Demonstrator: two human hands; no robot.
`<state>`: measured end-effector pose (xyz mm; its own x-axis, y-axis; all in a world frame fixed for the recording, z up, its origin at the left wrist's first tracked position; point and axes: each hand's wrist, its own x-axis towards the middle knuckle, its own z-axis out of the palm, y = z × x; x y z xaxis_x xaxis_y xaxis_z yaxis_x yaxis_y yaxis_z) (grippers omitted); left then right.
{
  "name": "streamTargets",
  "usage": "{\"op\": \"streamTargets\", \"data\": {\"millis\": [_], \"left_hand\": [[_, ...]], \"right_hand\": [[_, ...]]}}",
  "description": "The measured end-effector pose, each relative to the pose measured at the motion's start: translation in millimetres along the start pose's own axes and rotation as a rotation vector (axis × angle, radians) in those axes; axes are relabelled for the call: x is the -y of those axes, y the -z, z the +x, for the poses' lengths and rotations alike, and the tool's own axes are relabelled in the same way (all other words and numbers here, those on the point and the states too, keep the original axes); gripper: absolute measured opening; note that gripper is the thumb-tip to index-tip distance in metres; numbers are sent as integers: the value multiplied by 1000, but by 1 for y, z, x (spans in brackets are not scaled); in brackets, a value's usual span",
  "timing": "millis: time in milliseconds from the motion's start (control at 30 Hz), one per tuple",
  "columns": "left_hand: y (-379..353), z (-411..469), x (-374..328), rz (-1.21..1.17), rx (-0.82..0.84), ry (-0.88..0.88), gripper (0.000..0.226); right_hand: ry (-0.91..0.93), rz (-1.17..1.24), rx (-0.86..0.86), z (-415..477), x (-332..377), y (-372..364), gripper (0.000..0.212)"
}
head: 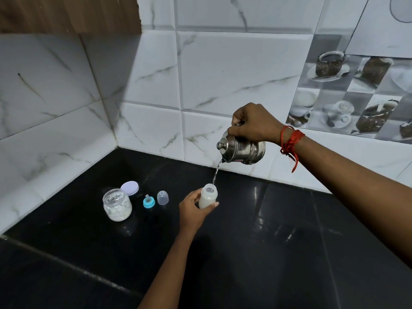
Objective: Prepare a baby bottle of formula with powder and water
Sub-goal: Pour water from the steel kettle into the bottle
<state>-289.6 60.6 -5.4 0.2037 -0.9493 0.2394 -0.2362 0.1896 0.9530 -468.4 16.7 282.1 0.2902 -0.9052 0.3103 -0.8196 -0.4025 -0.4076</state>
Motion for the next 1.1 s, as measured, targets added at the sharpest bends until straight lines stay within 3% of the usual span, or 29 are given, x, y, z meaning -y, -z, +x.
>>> {"op": "streamTargets", "data": {"millis": [1100], "left_hand": [[-7,-7,11,16,-12,-21,51]], "right_hand": [[37,-22,9,-1,-3,4,19]]}}
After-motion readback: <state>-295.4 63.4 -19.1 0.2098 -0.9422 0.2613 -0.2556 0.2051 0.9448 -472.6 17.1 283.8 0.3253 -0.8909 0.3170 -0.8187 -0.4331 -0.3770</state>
